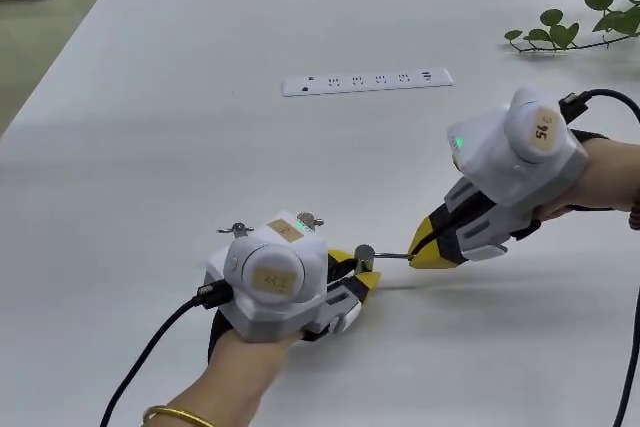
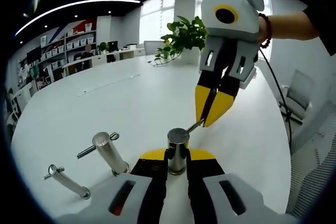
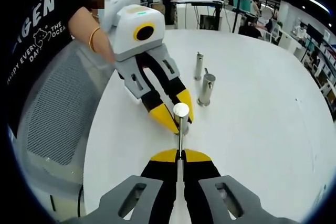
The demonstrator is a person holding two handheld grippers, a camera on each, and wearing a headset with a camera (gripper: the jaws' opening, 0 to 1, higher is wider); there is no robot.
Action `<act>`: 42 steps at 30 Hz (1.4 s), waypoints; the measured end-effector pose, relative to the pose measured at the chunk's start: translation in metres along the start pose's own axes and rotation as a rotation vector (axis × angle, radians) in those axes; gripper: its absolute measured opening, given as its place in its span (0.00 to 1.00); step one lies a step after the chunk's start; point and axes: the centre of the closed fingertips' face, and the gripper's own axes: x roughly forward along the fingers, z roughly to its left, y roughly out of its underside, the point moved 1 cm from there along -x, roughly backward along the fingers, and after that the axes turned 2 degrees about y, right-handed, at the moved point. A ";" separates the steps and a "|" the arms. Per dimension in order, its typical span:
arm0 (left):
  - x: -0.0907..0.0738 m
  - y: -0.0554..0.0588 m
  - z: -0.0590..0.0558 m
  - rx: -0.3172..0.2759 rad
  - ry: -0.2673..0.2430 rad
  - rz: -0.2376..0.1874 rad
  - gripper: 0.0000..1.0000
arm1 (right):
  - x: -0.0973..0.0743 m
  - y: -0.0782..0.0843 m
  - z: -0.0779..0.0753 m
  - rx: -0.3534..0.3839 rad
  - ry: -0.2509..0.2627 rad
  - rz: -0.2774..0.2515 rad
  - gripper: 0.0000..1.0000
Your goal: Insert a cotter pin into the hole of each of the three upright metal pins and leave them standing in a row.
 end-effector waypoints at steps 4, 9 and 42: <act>0.000 0.000 0.000 0.001 0.012 -0.001 0.10 | 0.002 -0.005 -0.001 -0.041 -0.005 -0.008 0.00; 0.001 0.001 0.001 -0.027 0.025 -0.002 0.11 | 0.000 -0.005 -0.002 -0.038 -0.004 -0.007 0.00; 0.003 0.005 -0.001 -0.161 -0.012 -0.065 0.12 | 0.010 -0.022 0.000 0.000 -0.007 -0.016 0.00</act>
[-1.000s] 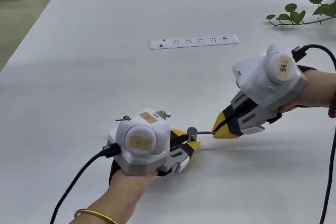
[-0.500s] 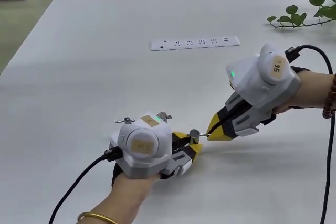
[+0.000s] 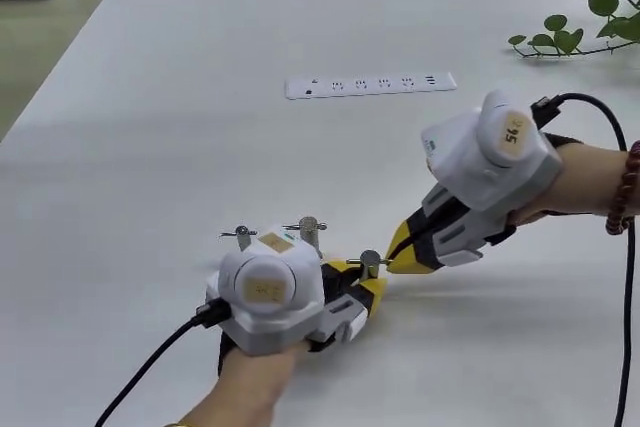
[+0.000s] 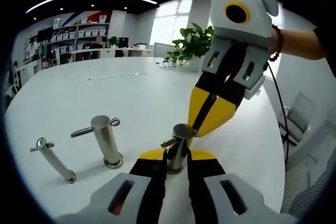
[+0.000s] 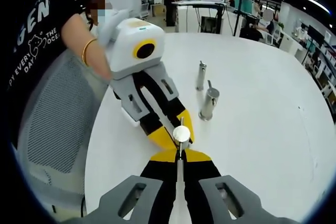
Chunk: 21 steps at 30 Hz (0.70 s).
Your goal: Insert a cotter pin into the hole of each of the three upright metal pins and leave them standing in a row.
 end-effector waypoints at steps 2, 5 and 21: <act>0.000 0.001 0.001 -0.006 -0.003 0.001 0.12 | 0.001 -0.001 0.000 0.007 0.003 -0.003 0.00; 0.000 0.003 0.001 -0.015 -0.005 0.007 0.12 | 0.003 -0.003 0.000 0.026 0.009 -0.016 0.00; 0.001 0.005 0.002 -0.013 -0.015 0.016 0.12 | -0.010 0.000 -0.001 0.117 0.056 -0.044 0.07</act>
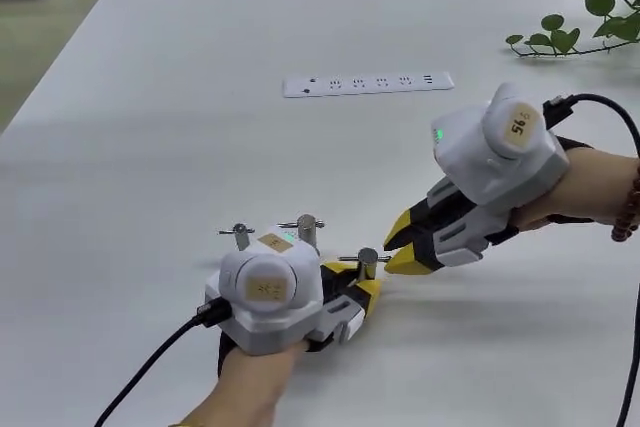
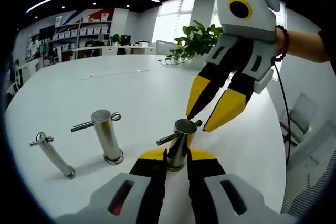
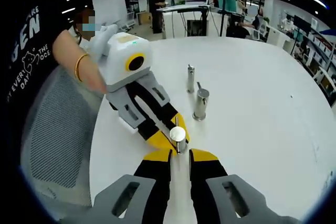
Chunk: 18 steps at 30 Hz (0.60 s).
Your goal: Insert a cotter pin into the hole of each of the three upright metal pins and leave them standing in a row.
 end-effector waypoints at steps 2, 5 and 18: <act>0.000 0.000 0.000 -0.002 -0.004 -0.001 0.12 | -0.001 0.000 0.001 0.010 0.000 -0.009 0.05; 0.000 0.000 0.000 0.003 -0.012 0.000 0.12 | -0.001 0.001 0.002 0.009 0.005 -0.012 0.03; 0.001 0.000 0.000 0.008 -0.026 -0.001 0.12 | 0.004 -0.005 0.001 -0.013 0.012 -0.019 0.00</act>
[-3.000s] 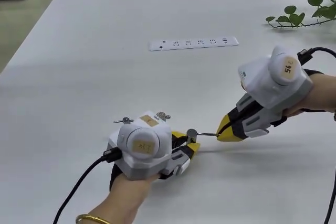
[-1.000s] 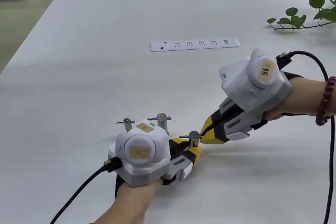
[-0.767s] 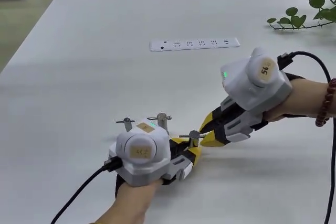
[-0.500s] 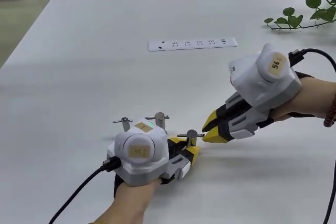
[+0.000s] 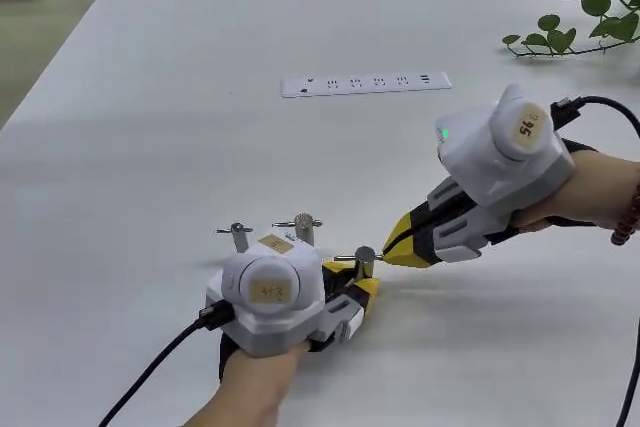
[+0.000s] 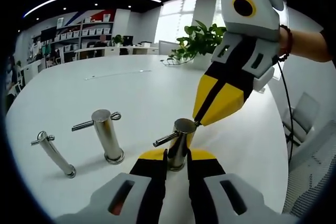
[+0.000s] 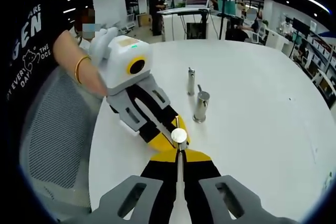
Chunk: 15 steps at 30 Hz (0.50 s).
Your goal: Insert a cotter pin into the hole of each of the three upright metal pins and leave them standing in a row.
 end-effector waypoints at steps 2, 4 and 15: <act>0.000 0.000 0.000 -0.003 -0.002 0.000 0.12 | 0.000 -0.001 0.000 -0.007 0.001 0.000 0.00; 0.000 0.000 0.000 -0.004 -0.003 0.000 0.12 | 0.001 -0.001 0.000 -0.011 0.001 -0.001 0.00; 0.000 0.000 0.001 0.000 -0.005 0.001 0.12 | 0.002 -0.002 -0.003 -0.041 0.003 -0.005 0.00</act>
